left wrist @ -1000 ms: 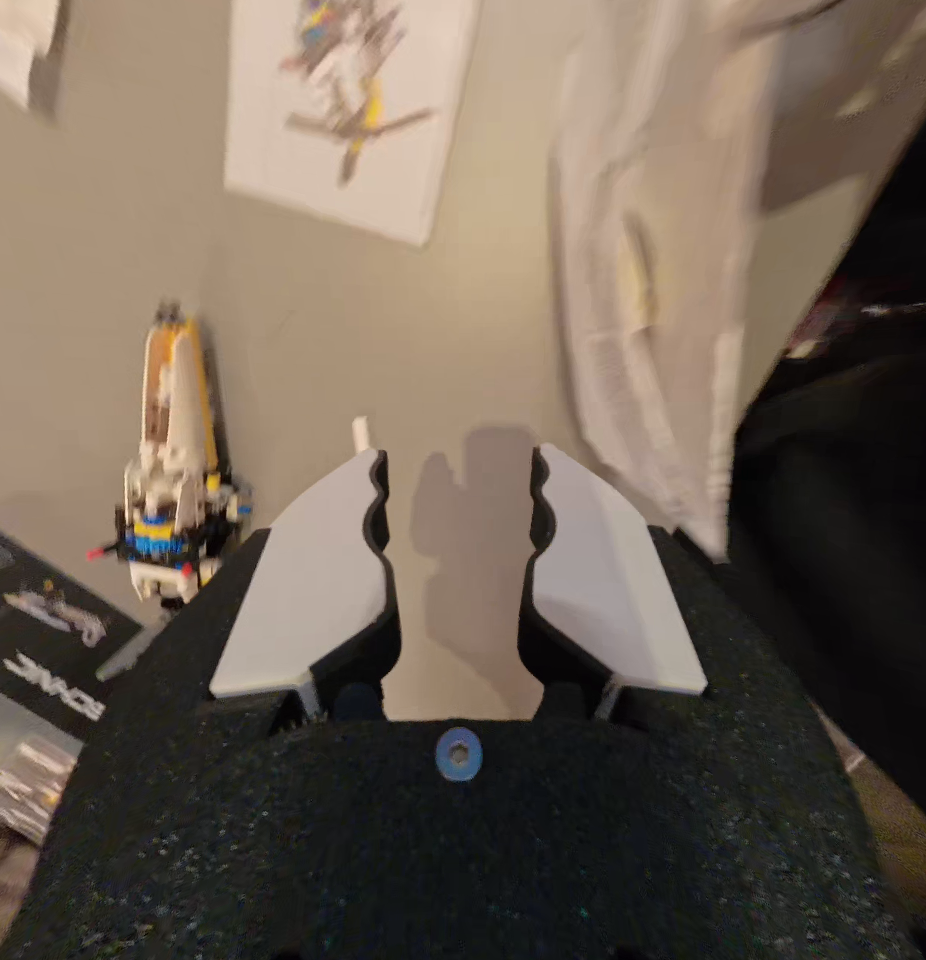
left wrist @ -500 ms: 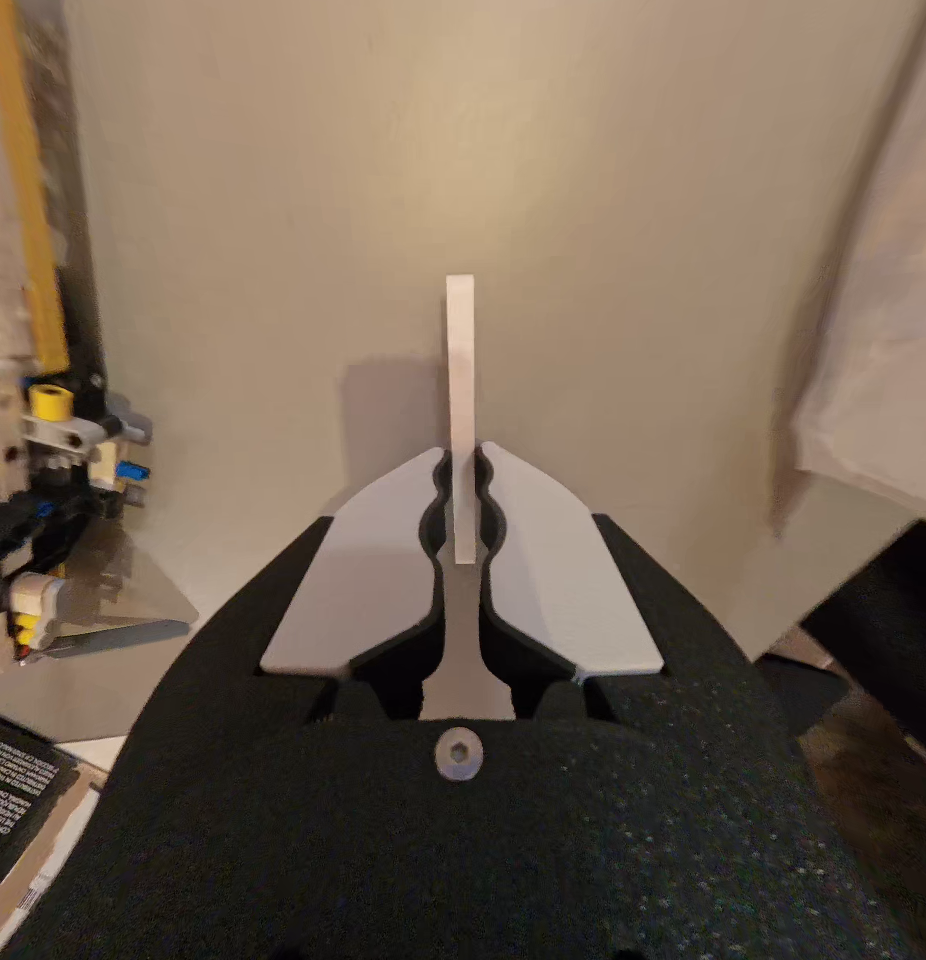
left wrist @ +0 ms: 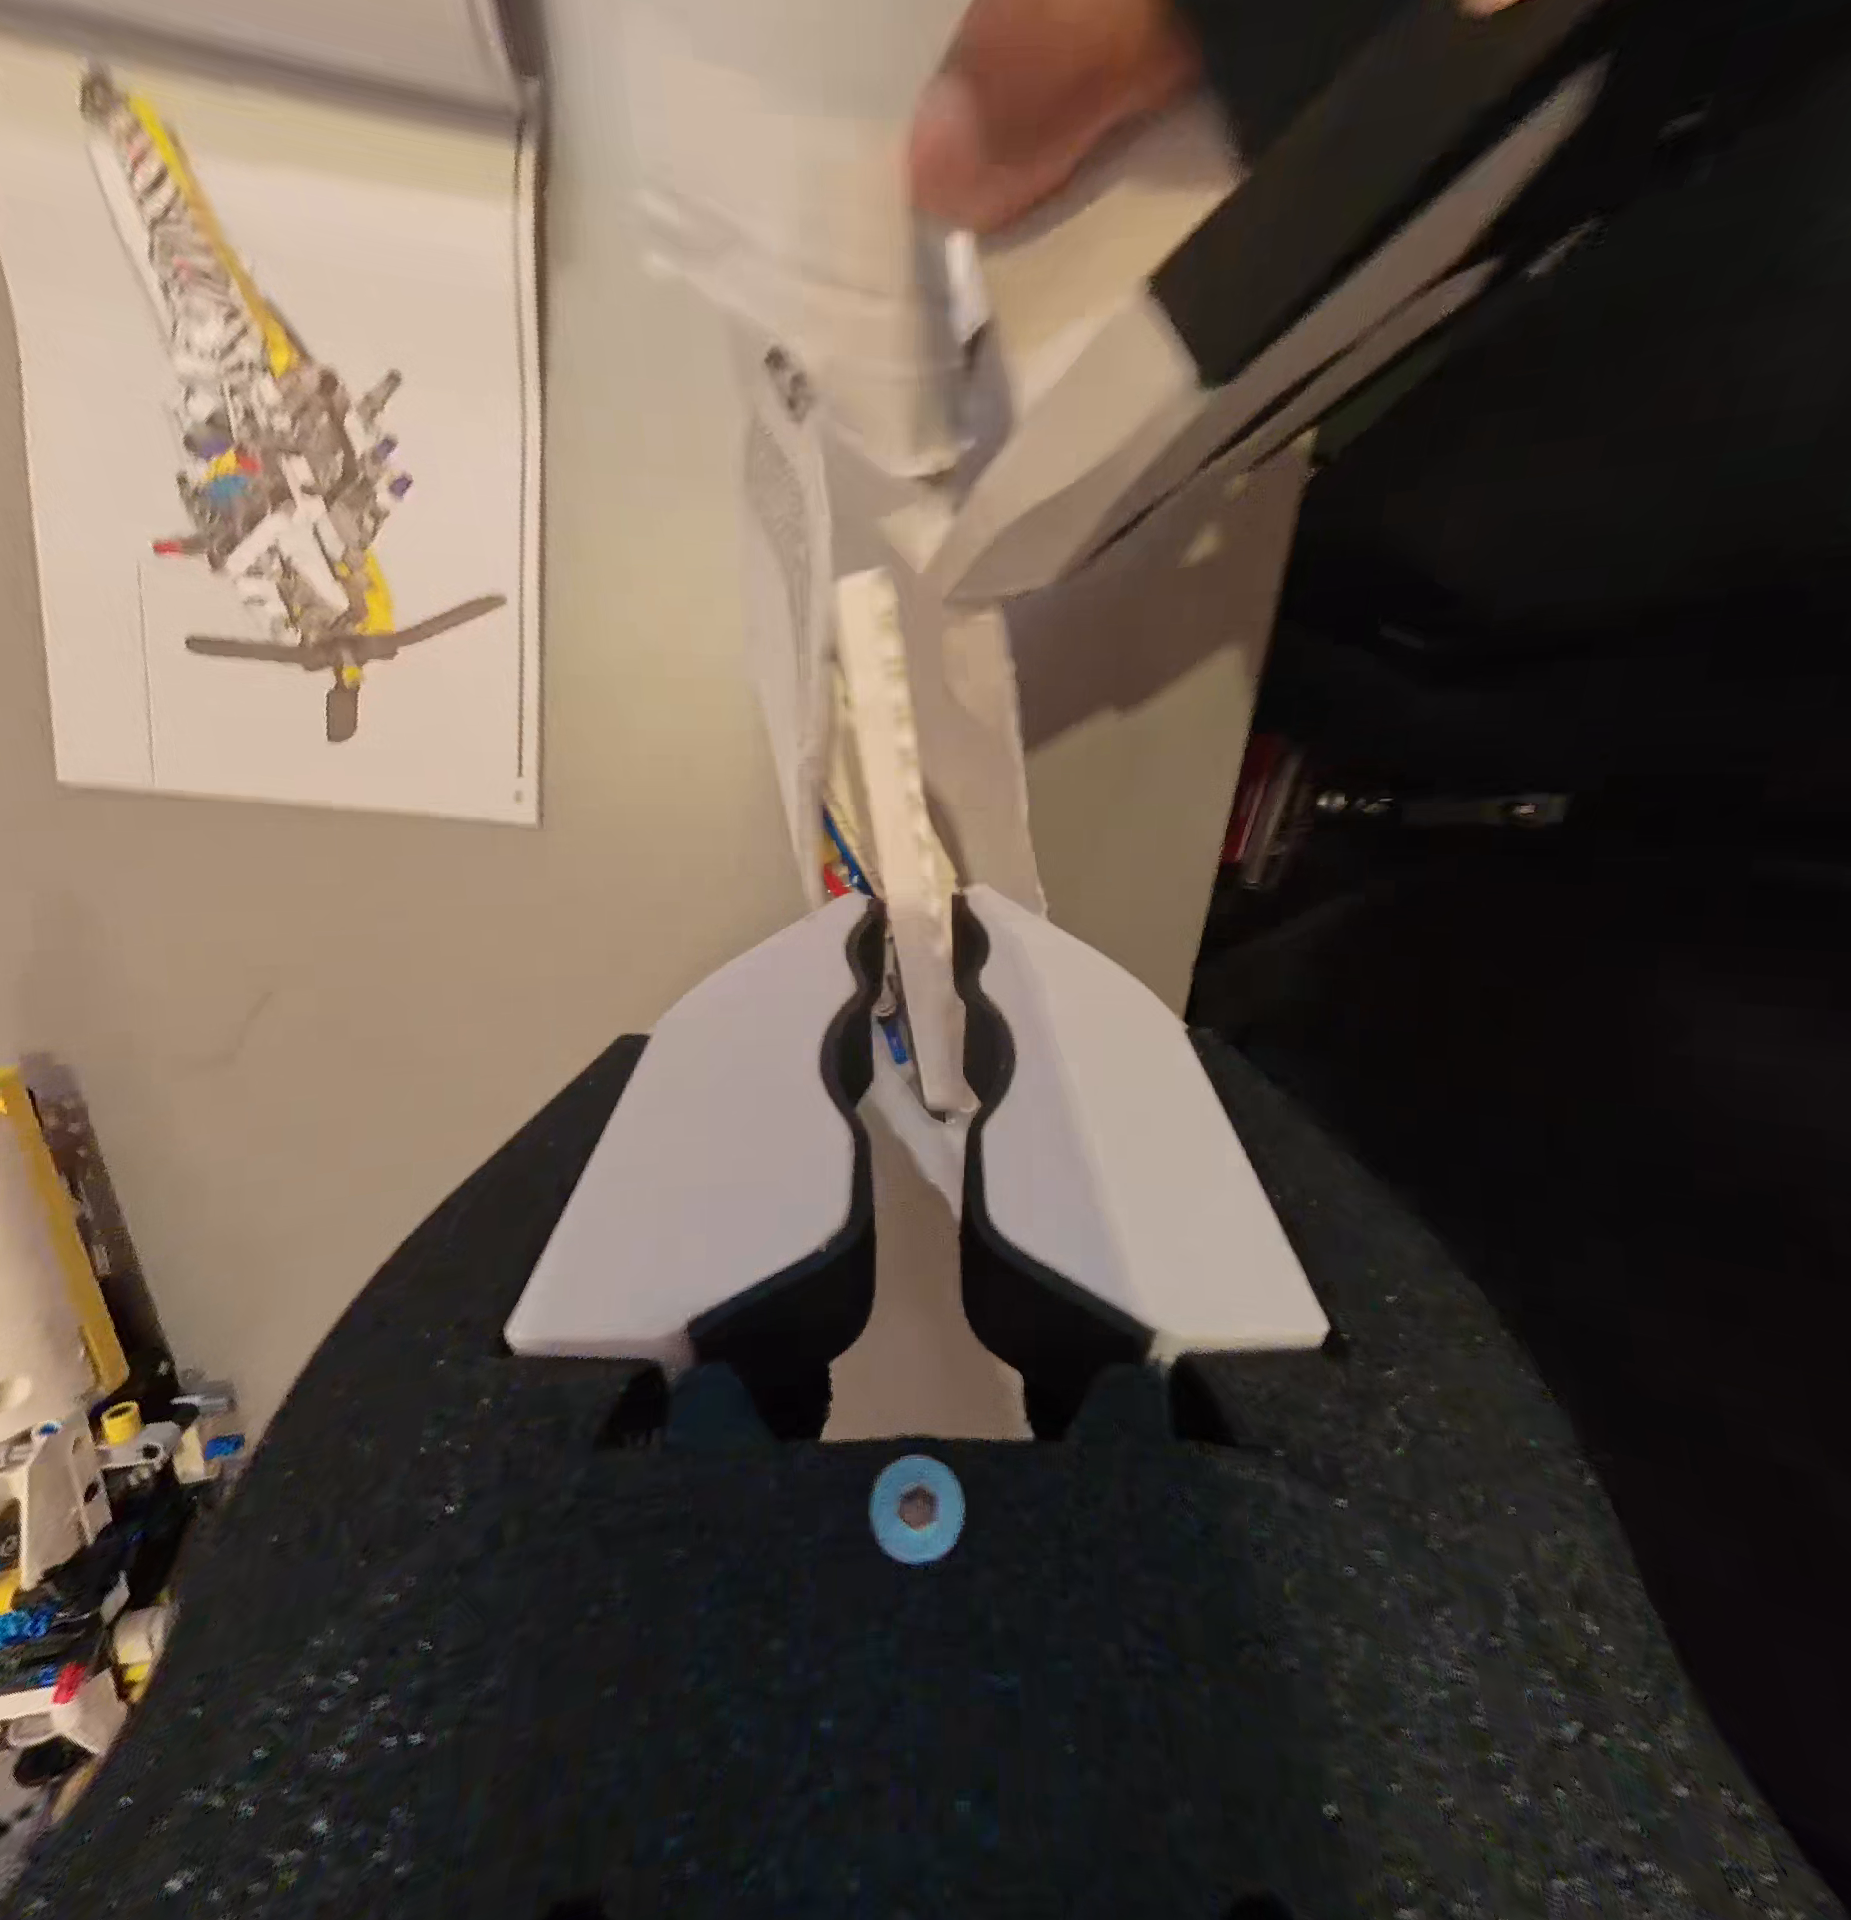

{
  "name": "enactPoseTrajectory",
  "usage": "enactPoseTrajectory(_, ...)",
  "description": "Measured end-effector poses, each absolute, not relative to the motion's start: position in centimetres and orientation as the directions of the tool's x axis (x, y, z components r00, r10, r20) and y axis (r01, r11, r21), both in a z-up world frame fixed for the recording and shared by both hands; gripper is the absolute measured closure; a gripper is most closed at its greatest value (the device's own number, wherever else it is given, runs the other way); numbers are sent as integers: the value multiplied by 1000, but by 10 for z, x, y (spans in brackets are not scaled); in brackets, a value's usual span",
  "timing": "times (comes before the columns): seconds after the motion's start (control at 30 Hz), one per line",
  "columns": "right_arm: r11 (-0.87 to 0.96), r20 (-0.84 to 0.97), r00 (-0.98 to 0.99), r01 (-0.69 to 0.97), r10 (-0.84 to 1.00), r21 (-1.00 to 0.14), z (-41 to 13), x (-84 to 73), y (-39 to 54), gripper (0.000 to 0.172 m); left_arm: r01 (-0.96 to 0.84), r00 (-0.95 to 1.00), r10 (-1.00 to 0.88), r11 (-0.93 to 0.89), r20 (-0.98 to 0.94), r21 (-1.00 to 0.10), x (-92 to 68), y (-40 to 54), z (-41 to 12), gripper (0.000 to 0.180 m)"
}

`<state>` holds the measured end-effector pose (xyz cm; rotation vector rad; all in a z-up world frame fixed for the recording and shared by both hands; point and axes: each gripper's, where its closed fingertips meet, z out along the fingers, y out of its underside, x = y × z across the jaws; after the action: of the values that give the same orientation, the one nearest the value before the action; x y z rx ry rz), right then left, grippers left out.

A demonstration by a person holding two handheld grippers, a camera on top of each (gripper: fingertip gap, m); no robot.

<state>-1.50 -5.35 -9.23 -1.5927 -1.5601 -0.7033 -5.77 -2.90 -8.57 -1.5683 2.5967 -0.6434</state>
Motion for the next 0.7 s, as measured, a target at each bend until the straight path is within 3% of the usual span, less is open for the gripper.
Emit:
enactPoseTrajectory(0.17, 79, 827, 86, 985, 555, -155, -91, -18, -54, 172, -837, -463, -868, 362, 179, -412, -68, -20, -84, 138)
enactPoseTrajectory(0.33, 91, 829, 83, 983, 553, -159, -92, -18, -52, 172, -823, -331, -943, 287, 4, -490, -109, 59, -63, 137)
enactPoseTrajectory(0.6, 90, 828, 81, 984, 556, -156, -92, -18, -49, 172, -982, -46, -997, 57, -64, -182, -254, 214, -179, 146)
enactPoseTrajectory(0.7, 83, 825, 84, 984, 558, -157, -92, -18, -50, 172, -983, -47, -998, 55, -50, -177, -276, 221, -202, 150)
